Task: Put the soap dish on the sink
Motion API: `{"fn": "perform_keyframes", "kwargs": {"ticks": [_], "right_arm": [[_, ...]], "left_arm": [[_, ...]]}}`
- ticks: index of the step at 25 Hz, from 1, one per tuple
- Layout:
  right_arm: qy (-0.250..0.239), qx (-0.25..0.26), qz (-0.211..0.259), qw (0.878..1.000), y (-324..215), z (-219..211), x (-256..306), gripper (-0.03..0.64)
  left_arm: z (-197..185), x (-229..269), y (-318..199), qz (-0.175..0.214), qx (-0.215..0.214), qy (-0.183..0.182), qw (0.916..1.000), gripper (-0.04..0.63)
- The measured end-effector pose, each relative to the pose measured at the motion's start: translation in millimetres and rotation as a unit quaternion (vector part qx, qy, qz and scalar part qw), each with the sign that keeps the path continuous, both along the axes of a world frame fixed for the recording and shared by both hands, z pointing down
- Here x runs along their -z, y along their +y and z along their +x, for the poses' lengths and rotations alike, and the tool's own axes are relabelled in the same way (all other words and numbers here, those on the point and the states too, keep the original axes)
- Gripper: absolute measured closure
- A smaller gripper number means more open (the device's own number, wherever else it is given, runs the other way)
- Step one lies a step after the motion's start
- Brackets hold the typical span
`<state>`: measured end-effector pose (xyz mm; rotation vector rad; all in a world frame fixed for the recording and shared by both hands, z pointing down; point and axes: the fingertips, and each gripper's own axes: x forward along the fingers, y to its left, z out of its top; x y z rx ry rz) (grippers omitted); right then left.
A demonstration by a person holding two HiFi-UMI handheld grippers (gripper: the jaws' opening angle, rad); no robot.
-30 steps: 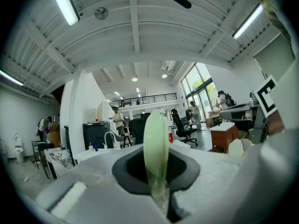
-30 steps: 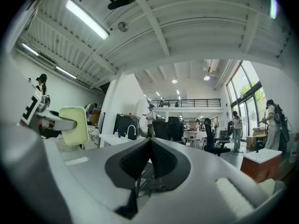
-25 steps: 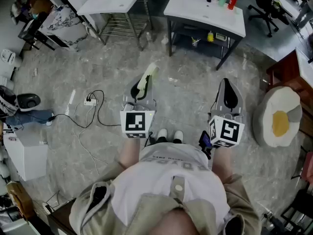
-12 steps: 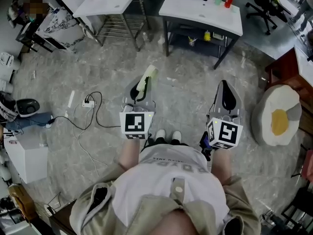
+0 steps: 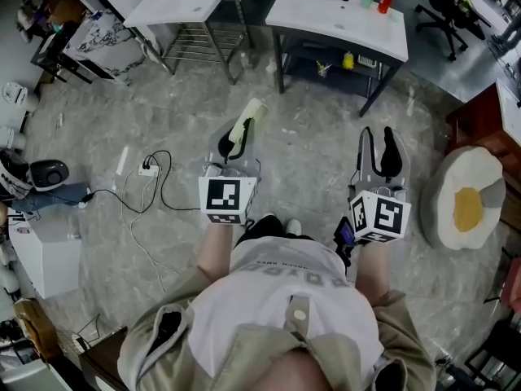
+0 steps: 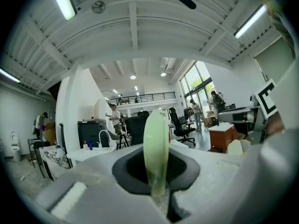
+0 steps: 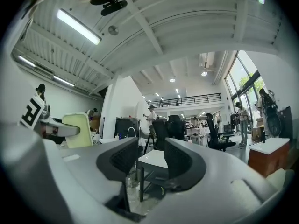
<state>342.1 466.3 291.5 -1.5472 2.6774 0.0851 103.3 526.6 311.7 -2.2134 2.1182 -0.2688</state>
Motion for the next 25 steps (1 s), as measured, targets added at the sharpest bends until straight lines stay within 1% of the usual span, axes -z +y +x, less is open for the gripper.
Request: {"fn": "perform_keyframes", "kwargs": {"ticks": [1,5,8,11,15,17,20,25], "right_arm": [[0.000,0.004,-0.006,1.000,-3.9,-2.7,-2.6,0.448],[-0.003,0.016,-0.025,1.000,-21.6,-21.3,-11.3,0.440],[0.000,0.025,-0.027,0.999,-36.3,-39.0,-17.7,0.440],[0.005,0.024,-0.024,0.999,-52.9,-53.6,-21.5,0.440],[0.011,0.022,-0.027,0.999,-80.7,-78.7,-20.8,0.440],[0.011,0.022,-0.023,0.999,-96.6,-91.5,-16.4,0.440],[0.008,0.015,-0.020,1.000,-122.3,-104.9,-11.7,0.440],[0.007,0.001,-0.007,1.000,-158.9,-130.7,-0.8,0.439]], "left_arm": [[-1.2,-1.4,-2.6,-0.003,0.001,-0.002,1.0000,0.574],[-12.7,-7.5,-16.3,-0.016,0.000,0.006,0.9999,0.574],[-26.0,-14.3,-32.1,-0.021,0.002,0.010,0.9997,0.574],[-40.0,-21.7,-52.7,-0.026,-0.002,0.012,0.9996,0.574],[-62.0,-17.0,-86.9,-0.019,-0.014,0.017,0.9996,0.574],[-71.8,-13.8,-105.4,-0.016,-0.020,0.019,0.9995,0.574],[-84.8,-14.7,-133.7,-0.017,-0.032,0.013,0.9993,0.574],[-112.7,-2.6,-177.2,-0.005,-0.045,0.016,0.9988,0.574]]}}
